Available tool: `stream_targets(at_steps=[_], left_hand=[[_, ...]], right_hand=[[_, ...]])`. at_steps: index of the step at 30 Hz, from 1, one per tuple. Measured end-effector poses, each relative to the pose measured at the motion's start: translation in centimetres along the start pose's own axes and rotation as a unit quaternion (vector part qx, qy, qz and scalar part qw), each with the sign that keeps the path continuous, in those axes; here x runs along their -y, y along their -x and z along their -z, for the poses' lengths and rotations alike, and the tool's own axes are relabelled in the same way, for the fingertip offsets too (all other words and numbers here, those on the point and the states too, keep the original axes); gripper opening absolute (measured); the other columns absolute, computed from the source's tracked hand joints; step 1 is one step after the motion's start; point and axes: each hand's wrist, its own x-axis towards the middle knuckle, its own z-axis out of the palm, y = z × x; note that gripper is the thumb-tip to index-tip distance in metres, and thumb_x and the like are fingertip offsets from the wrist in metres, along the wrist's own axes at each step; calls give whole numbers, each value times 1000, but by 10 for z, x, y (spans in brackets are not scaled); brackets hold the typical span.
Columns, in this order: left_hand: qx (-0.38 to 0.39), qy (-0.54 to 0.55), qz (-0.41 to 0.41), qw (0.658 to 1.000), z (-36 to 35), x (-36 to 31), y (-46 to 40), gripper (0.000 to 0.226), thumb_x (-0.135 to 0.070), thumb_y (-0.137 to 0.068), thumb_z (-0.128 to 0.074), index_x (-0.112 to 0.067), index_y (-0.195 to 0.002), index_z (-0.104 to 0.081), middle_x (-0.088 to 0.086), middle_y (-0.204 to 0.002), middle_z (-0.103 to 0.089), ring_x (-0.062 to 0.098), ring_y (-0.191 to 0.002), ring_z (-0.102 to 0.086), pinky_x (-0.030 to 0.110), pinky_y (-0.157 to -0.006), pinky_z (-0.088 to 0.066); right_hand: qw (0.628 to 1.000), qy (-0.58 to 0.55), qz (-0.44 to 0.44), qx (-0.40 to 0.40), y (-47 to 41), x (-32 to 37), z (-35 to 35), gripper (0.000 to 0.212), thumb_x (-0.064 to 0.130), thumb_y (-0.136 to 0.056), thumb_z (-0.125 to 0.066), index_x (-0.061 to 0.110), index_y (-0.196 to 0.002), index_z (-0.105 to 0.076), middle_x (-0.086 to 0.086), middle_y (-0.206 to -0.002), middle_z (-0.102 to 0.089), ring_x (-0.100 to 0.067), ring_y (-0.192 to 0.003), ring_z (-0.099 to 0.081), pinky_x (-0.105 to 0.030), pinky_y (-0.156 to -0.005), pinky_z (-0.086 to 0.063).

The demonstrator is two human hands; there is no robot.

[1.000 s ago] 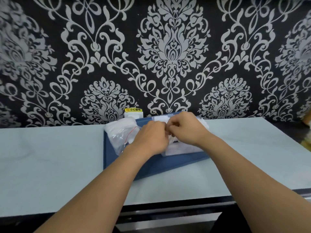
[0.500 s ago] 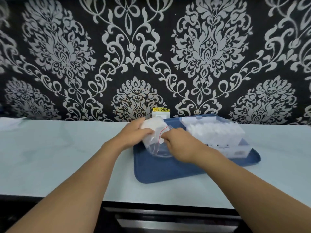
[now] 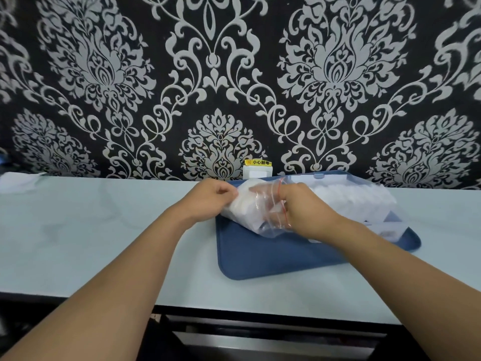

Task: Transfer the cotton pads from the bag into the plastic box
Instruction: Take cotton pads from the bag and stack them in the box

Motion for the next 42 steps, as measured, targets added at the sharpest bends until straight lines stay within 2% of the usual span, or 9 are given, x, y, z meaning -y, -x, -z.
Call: stream_targets(at_steps=[4,9,14,21,28,32,36,39,42], left_hand=[[-50,26,42,998,2,3,-5,19,-31,-91,-72,-15,-82,-81,2,-85,-76,24,-88,-68,40,-88,-57],[-77,55,60,994,-6,-3,-5,17,-23,-85,-80,-6,-83,-79,5,-77,-72,18,-69,-63,35,-75,-59],[-104,66,75,990,-8,-7,-8,13,-20,-82,-82,-7,-81,-79,5,-77,-72,17,-69,-62,33,-73,-58],[-127,95,92,983,-10,-6,-9,13,-17,-79,-84,-10,-72,-76,7,-77,-72,20,-70,-61,41,-77,-60],[-162,39,59,984,-16,-7,-11,18,-19,-82,-82,-18,-66,-74,-2,-77,-72,15,-76,-63,32,-79,-56],[-221,-10,49,974,-16,-9,-12,17,-18,-84,-79,-16,-68,-74,-8,-76,-71,16,-80,-66,29,-77,-55],[-221,-7,77,972,-13,-11,-11,13,-24,-85,-78,-14,-77,-76,-5,-82,-73,21,-90,-70,29,-77,-53],[-306,-18,-19,952,-17,-40,1,26,-41,-90,-70,-15,-95,-70,-5,-96,-71,17,-95,-67,29,-82,-49],[-301,161,-109,934,-38,-99,29,39,-52,-96,-55,-20,-118,-61,-10,-112,-65,4,-103,-60,21,-89,-46]], right_hand=[[999,36,25,6,1,8,2,51,15,-84,-73,36,-129,-64,12,-102,-64,14,-70,-50,-12,-73,-44],[995,103,10,3,2,12,0,32,25,-78,-77,34,-108,-72,15,-82,-59,2,-68,-51,-17,-64,-43],[995,98,8,-9,0,10,-2,36,36,-74,-77,37,-109,-68,10,-97,-64,-14,-83,-59,-28,-78,-50],[995,84,54,6,-3,2,-3,26,43,-78,-77,39,-69,-53,18,-75,-55,3,-73,-50,-25,-68,-43],[993,102,24,58,-8,-5,-14,22,34,-79,-75,46,-69,-58,11,-70,-60,-8,-70,-59,-31,-65,-51],[996,87,25,17,-3,-2,-3,20,32,-83,-78,30,-79,-58,8,-81,-60,-11,-73,-54,-28,-69,-46],[989,-95,-6,-113,15,4,38,7,20,-93,-69,15,-90,-66,4,-82,-68,-10,-74,-60,-27,-69,-46],[931,-336,-70,-125,32,8,59,15,13,-98,-61,9,-109,-71,-6,-95,-76,-10,-81,-67,-25,-75,-52],[860,-475,-123,-144,37,14,57,16,11,-100,-56,10,-111,-68,-1,-93,-75,-12,-85,-68,-25,-73,-54]])
